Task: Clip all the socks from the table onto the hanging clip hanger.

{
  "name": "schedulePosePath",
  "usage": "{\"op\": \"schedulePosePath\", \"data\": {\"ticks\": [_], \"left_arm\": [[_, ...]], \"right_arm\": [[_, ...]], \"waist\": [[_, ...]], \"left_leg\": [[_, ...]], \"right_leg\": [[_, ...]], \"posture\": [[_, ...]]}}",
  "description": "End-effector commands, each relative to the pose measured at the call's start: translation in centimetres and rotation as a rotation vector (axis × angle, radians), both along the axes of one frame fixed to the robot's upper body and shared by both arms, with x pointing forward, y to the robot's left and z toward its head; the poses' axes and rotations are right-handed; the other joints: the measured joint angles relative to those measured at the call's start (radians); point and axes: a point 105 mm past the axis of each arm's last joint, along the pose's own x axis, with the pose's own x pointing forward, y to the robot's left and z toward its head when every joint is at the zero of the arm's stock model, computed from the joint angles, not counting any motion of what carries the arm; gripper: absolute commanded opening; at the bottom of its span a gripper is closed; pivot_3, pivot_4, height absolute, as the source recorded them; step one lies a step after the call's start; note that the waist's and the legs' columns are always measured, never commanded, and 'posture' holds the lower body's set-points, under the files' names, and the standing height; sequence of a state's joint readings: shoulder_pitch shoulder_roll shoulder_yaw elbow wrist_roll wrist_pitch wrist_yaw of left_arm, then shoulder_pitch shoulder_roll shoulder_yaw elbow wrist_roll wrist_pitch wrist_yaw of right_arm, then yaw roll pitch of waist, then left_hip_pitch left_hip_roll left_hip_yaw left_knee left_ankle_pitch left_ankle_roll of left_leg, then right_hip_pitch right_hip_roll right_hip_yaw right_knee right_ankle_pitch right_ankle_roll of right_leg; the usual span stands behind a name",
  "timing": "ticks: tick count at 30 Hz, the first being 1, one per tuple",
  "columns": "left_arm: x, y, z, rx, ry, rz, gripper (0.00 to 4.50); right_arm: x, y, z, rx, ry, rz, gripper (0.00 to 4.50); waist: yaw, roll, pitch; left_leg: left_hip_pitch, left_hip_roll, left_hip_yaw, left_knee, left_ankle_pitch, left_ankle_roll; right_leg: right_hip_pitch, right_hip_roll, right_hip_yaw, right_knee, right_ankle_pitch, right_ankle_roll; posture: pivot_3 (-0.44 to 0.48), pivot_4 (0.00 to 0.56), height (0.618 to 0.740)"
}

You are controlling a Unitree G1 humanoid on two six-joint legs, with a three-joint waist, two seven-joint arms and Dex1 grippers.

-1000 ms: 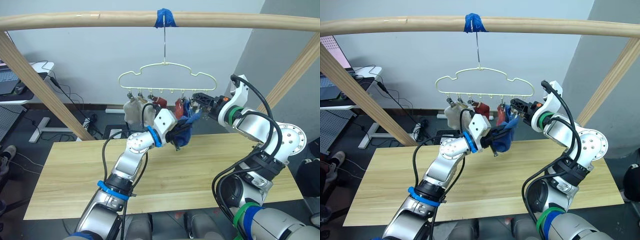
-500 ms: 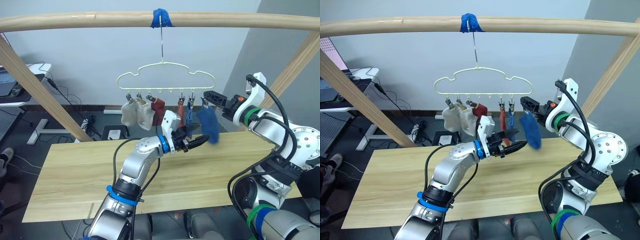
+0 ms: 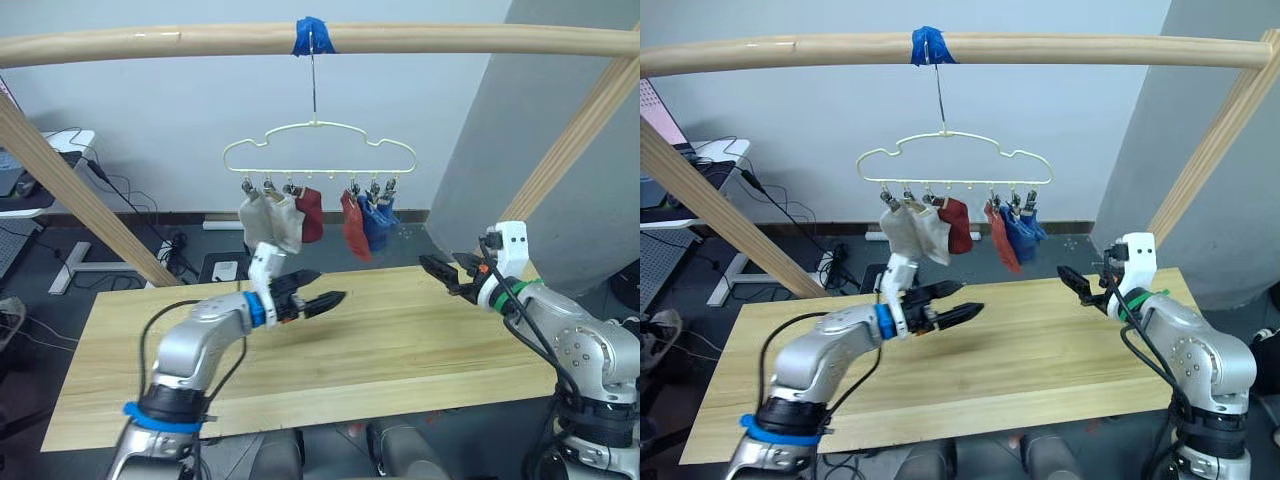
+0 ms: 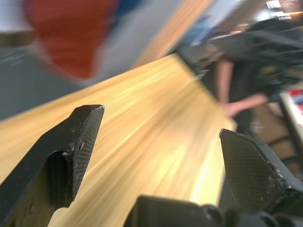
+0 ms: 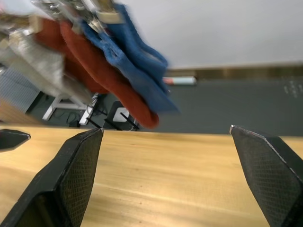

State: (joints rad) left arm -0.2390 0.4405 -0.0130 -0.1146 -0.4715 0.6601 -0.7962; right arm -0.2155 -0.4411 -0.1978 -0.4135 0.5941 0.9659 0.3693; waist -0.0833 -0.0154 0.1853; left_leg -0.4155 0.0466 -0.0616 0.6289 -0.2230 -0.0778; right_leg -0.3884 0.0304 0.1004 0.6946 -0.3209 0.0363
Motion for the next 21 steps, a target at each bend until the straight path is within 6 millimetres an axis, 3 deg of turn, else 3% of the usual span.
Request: {"op": "schedulePosePath", "data": {"ticks": [1,4,8,12,16,21], "left_arm": [[-0.5,3.2,0.9,0.030,-0.028,0.101,4.44],[-1.2,7.2,-0.5,0.143,-0.028,0.241,4.44],[-1.8,9.8,-1.7,0.239,-0.038,0.341,4.44],[-3.8,14.2,-3.2,0.412,-0.041,0.464,4.44],[-3.9,15.6,-3.4,0.418,-0.047,0.457,4.44],[-4.0,14.9,-3.8,0.412,-0.022,0.384,4.44]], "right_arm": [[-1.2,0.1,-1.7,-0.098,-0.054,0.097,4.50],[-2.3,-0.8,-5.0,-0.149,-0.003,0.093,4.50],[-2.7,-1.0,-6.0,-0.163,0.000,0.092,4.50],[-3.4,-2.3,-6.6,-0.155,0.027,0.056,4.50],[-3.6,-3.5,-7.2,-0.188,0.040,0.030,4.50],[-3.4,-3.4,-7.1,-0.194,0.030,0.029,4.50]], "waist": [[0.004,-0.002,0.001],[0.016,-0.003,0.002],[0.027,-0.002,0.003],[0.034,-0.003,0.003],[0.053,-0.003,0.003],[0.062,-0.003,0.003]], "left_leg": [[0.000,0.000,-0.001,0.000,0.000,0.000],[-0.001,0.000,-0.001,0.000,0.000,0.000],[-0.001,0.000,0.000,0.000,0.000,0.000],[0.000,0.001,0.000,0.000,0.000,0.000],[0.000,0.001,-0.001,0.000,0.000,0.000],[0.000,0.000,0.000,0.000,0.000,0.000]], "right_leg": [[0.000,0.000,-0.001,0.000,0.000,0.000],[0.000,0.000,-0.001,-0.001,0.000,0.000],[0.000,-0.001,0.000,-0.002,0.000,0.000],[0.000,-0.001,0.000,-0.003,0.000,0.000],[0.000,-0.001,-0.001,-0.003,-0.001,-0.002],[0.001,-0.002,-0.001,-0.004,-0.001,-0.002]], "posture": [[0.022,0.170,0.740],[0.042,0.170,0.740],[0.042,0.170,0.740],[0.077,0.165,0.740],[0.081,0.163,0.740],[0.075,0.157,0.740]]}}
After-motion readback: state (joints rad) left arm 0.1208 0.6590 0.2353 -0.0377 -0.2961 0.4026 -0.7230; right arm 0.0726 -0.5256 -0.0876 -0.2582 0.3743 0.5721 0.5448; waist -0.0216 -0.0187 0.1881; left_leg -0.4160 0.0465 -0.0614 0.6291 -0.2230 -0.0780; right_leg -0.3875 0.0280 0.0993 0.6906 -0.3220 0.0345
